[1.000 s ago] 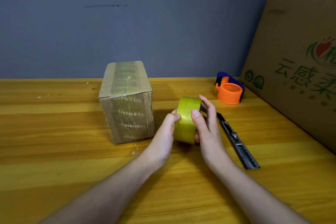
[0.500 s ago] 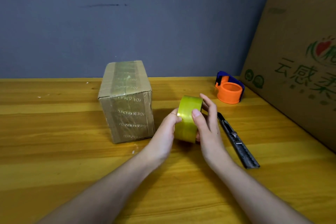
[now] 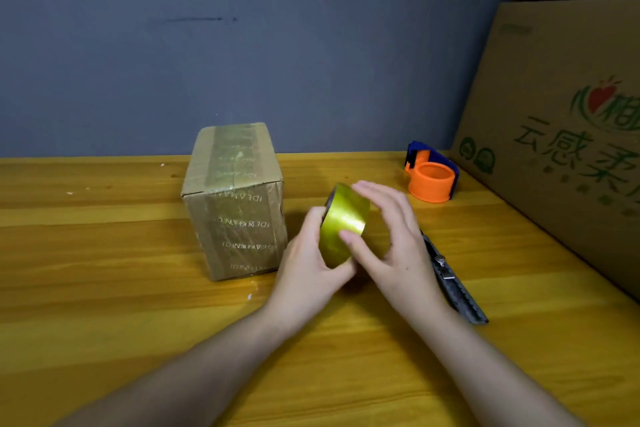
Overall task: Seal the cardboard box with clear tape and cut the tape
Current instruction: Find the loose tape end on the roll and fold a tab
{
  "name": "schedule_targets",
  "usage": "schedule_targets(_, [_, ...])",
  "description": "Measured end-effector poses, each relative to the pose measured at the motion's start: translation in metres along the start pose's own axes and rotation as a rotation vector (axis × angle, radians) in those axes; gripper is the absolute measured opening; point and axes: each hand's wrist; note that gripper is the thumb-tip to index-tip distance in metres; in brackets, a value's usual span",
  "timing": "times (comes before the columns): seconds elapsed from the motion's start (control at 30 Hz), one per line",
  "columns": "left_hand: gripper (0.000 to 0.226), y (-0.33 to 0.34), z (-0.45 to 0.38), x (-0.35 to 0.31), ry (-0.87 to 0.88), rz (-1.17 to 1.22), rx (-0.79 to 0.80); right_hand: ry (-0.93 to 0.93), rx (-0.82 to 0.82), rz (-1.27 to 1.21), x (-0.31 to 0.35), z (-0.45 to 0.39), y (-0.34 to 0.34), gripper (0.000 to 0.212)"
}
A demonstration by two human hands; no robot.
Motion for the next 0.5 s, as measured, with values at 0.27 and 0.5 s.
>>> schedule_targets(0.27, [0.053, -0.0008, 0.0021, 0.005, 0.008, -0.024, 0.002, -0.055, -0.061, 0.013, 0.0054, 0.0017, -0.0003, 0.026])
schedule_targets(0.5, [0.053, 0.0, 0.0014, 0.0076, 0.029, -0.052, 0.026, -0.006, -0.096, -0.057, 0.0075, 0.0032, 0.0036, 0.018])
Point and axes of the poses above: each hand's wrist, its own z-axis away from the middle knuckle, its own y-axis out of the palm, x = y × z, and after that the axes turned 9 degrees about z, right-handed
